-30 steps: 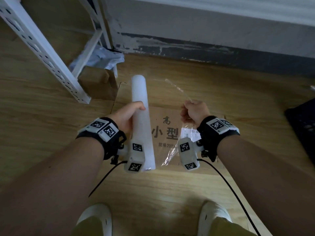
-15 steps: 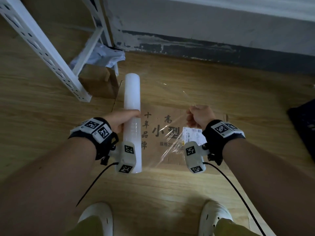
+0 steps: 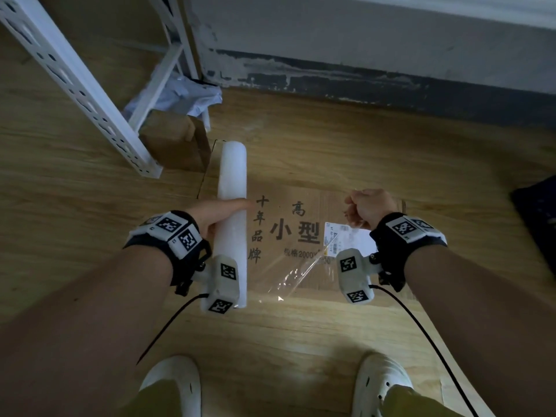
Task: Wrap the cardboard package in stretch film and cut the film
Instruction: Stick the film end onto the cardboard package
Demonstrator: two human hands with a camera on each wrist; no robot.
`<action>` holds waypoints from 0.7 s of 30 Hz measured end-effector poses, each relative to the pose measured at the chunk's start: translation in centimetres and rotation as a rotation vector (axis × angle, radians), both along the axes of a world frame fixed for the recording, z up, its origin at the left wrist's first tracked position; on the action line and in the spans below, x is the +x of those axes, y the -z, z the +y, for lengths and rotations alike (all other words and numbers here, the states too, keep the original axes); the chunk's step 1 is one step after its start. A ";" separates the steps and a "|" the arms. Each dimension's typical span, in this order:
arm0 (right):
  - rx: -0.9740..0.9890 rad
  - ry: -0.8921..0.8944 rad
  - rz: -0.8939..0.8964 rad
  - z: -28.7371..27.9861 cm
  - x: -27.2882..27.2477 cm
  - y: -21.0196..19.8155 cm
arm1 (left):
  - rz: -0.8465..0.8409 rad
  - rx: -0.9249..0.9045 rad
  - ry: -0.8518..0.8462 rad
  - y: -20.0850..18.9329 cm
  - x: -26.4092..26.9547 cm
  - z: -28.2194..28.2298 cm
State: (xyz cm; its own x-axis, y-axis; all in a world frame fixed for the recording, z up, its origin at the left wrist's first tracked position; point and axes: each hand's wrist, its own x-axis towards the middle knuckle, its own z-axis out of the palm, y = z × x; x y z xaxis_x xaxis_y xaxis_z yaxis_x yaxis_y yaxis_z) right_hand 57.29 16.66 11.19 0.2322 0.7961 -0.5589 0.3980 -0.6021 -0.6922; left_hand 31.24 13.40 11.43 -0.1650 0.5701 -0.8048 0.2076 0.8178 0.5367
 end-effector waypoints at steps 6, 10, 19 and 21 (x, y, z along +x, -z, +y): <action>-0.002 0.109 0.001 -0.2 1.9 0.2 | -0.150 0.050 -0.036 -0.5 1.3 0.5; 0.009 0.141 -0.044 -0.4 4.2 0.4 | -0.162 0.053 0.034 -0.6 3.1 0.8; -0.003 0.298 -0.082 -1.4 10.7 1.0 | -0.079 0.147 0.176 -0.1 10.6 2.0; -0.019 0.348 -0.079 -1.7 12.6 1.5 | -0.078 0.153 0.209 0.1 12.5 2.2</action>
